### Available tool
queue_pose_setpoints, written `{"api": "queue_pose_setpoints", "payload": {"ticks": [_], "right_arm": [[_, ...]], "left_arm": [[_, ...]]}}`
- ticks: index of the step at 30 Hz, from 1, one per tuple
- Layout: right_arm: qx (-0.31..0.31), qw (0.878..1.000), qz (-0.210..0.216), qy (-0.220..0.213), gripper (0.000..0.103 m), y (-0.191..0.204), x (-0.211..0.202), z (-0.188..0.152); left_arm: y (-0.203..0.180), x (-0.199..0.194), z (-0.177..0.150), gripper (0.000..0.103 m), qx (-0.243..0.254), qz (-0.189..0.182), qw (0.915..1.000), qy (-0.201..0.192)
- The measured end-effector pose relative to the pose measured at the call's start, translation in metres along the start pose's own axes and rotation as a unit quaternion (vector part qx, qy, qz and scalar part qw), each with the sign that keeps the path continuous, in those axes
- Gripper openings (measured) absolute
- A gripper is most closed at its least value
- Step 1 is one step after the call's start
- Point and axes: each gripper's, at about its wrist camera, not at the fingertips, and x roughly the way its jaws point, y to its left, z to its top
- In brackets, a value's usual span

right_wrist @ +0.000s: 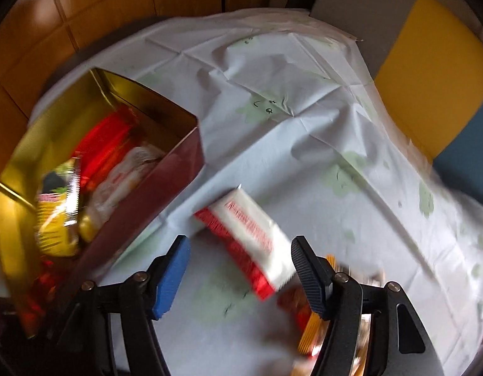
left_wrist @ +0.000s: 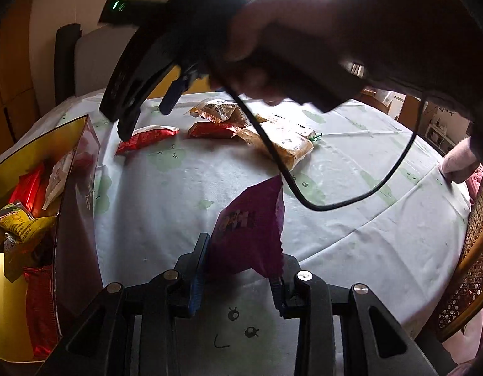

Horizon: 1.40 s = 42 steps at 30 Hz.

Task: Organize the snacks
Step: 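Lift the purple candy with the left tool while the right tool grasps the red-white wrapper, then carry the purple candy into the gold tin and open the left tool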

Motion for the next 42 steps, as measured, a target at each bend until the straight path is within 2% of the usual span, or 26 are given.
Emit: {"api": "queue_pose_setpoints", "payload": {"ticks": [3, 4, 5, 6, 7, 12, 19, 26, 28, 30, 38, 42], "right_arm": [[0.004, 1.0, -0.009, 0.02, 0.065, -0.006, 0.018, 0.006], [0.011, 0.999, -0.006, 0.035, 0.053, -0.007, 0.025, 0.005], [0.007, 1.0, -0.012, 0.024, 0.048, -0.006, 0.022, 0.003], [0.007, 1.0, -0.008, 0.022, 0.037, -0.004, 0.018, 0.002], [0.012, 1.0, 0.006, 0.022, 0.036, -0.004, 0.013, -0.001], [0.014, 1.0, 0.019, -0.005, 0.036, 0.007, -0.025, -0.026], [0.088, 0.996, 0.025, -0.019, 0.036, -0.001, -0.077, -0.101], [0.19, 0.982, 0.021, 0.001, 0.036, -0.013, -0.084, -0.193], [0.2, 0.98, 0.014, 0.013, 0.036, -0.013, -0.077, -0.208], [0.192, 0.981, -0.006, 0.031, 0.036, -0.01, -0.065, -0.215], [0.151, 0.987, -0.041, 0.027, 0.036, 0.007, -0.059, -0.208], [0.139, 0.988, -0.053, 0.027, 0.036, 0.02, -0.059, -0.209]], "left_arm": [[0.001, -0.001, -0.001, 0.035, -0.005, -0.004, 1.0, -0.001], [0.002, -0.001, -0.001, 0.034, -0.006, -0.005, 1.0, -0.002], [0.002, -0.001, -0.001, 0.034, -0.007, -0.006, 1.0, -0.002], [0.002, -0.002, -0.001, 0.034, -0.008, -0.007, 0.9999, -0.002], [0.002, -0.002, -0.001, 0.034, -0.009, -0.008, 0.9999, -0.002], [0.004, -0.003, -0.001, 0.034, -0.014, -0.009, 0.9998, -0.005], [0.006, -0.004, -0.002, 0.034, -0.025, -0.011, 0.9996, -0.002], [0.007, -0.007, -0.001, 0.034, -0.034, -0.01, 0.9994, 0.002], [0.007, -0.011, 0.0, 0.034, -0.035, -0.007, 0.9994, 0.002], [0.007, -0.017, 0.002, 0.034, -0.034, -0.004, 0.9994, -0.002], [0.004, -0.052, 0.018, 0.034, -0.035, 0.01, 0.9989, -0.032], [0.025, -0.079, 0.029, 0.034, -0.064, 0.041, 0.9959, -0.049]]}}
